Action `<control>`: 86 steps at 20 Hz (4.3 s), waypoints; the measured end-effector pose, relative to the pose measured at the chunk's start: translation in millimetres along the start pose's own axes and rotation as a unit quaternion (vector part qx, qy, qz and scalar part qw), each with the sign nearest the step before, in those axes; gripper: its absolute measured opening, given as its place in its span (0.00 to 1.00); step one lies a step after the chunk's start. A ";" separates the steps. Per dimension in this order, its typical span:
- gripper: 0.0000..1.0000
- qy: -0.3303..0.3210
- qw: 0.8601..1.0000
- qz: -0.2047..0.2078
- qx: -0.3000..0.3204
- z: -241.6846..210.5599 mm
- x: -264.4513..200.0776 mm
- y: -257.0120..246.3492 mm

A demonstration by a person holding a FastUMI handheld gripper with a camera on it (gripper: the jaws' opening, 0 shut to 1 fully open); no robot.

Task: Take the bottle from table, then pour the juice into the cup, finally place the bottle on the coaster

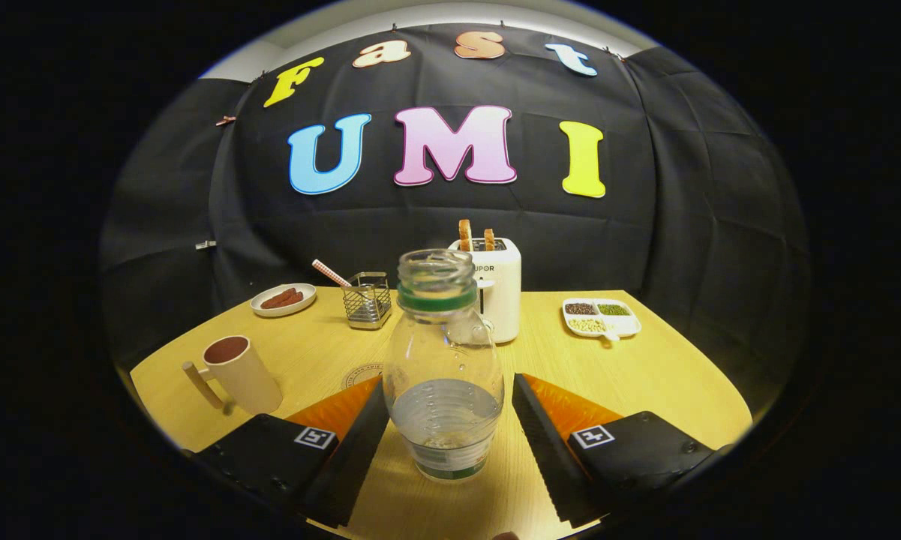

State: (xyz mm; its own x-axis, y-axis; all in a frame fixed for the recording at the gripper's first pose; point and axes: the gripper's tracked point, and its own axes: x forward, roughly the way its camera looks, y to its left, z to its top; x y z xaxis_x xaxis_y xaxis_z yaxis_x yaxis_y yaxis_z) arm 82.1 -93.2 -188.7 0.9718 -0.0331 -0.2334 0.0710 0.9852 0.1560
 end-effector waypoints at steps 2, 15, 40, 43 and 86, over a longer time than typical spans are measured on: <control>0.98 -0.002 1.000 0.001 -0.010 -2.9 1.0 0.9; 0.82 -0.021 0.999 0.017 -0.044 -5.7 -1.1 8.4; 0.75 -0.045 0.953 0.033 -0.299 86.3 0.7 62.7; 0.75 -0.040 0.938 0.028 -0.344 83.2 8.3 74.4; 0.74 0.002 0.696 0.093 -0.712 13.5 97.9 158.5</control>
State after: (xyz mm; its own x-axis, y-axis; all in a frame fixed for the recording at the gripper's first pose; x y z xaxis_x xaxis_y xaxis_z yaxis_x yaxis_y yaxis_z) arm 191.6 57.4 -173.8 0.9334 0.1159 -0.3395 -0.3538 0.1409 -0.9246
